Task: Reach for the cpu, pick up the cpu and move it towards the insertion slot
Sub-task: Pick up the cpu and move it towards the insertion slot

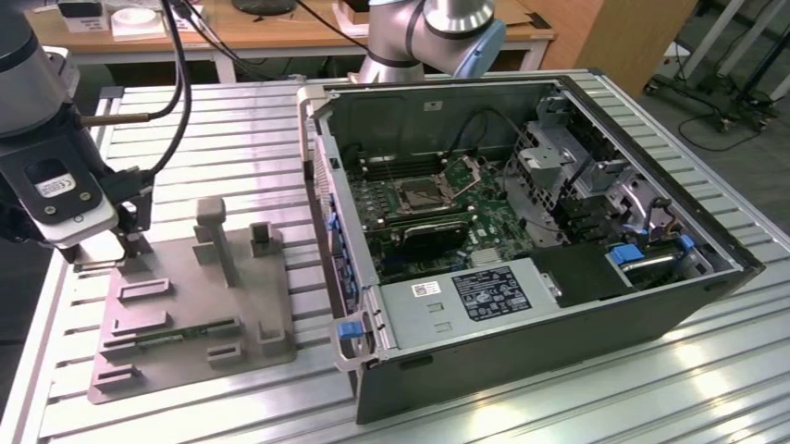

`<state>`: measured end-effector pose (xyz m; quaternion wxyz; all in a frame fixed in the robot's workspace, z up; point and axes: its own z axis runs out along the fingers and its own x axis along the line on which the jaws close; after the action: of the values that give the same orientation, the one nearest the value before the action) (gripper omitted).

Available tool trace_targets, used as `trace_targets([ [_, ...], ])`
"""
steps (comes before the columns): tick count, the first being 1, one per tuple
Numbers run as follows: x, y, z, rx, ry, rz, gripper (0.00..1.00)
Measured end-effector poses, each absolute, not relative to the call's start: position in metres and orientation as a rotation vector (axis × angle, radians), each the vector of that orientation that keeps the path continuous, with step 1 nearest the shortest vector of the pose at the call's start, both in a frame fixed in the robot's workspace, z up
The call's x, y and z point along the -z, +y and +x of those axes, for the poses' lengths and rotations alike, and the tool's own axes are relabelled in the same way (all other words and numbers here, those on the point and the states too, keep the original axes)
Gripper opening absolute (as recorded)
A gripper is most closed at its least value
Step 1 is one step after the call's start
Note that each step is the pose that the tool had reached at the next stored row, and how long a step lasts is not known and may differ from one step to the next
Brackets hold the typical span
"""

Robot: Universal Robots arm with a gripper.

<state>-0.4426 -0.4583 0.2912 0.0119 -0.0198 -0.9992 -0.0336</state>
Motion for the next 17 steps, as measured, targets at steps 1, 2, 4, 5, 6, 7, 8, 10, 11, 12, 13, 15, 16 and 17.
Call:
trace_targets([
  [1,-0.2917,-0.4583,-0.4426,0.105,-3.115,-0.062,0.54],
  [2,-0.2922,-0.4583,-0.4426,0.105,-3.115,-0.062,0.54],
  [4,-0.2932,-0.4583,-0.4426,0.105,-3.115,-0.062,0.54],
  [5,-0.2937,-0.4583,-0.4426,0.105,-3.115,-0.062,0.54],
  [6,-0.2943,-0.4583,-0.4425,0.105,-3.115,-0.062,0.54],
  [7,-0.2948,-0.4583,-0.4425,0.105,-3.115,-0.062,0.54],
  [8,-0.2954,-0.4583,-0.4425,0.105,-3.115,-0.062,0.54],
  [10,-0.2966,-0.4583,-0.4425,0.105,-3.115,-0.062,0.54],
  [11,-0.2972,-0.4583,-0.4425,0.105,-3.115,-0.062,0.54],
  [12,-0.2976,-0.4583,-0.4426,0.105,-3.115,-0.062,0.54],
  [13,-0.2981,-0.4583,-0.4426,0.105,-3.115,-0.062,0.54],
  [15,-0.2991,-0.4583,-0.4426,0.105,-3.115,-0.062,0.54],
  [16,-0.2995,-0.4583,-0.4426,0.105,-3.115,-0.062,0.54],
  [17,-0.3000,-0.4583,-0.4426,0.105,-3.115,-0.062,0.54],
])
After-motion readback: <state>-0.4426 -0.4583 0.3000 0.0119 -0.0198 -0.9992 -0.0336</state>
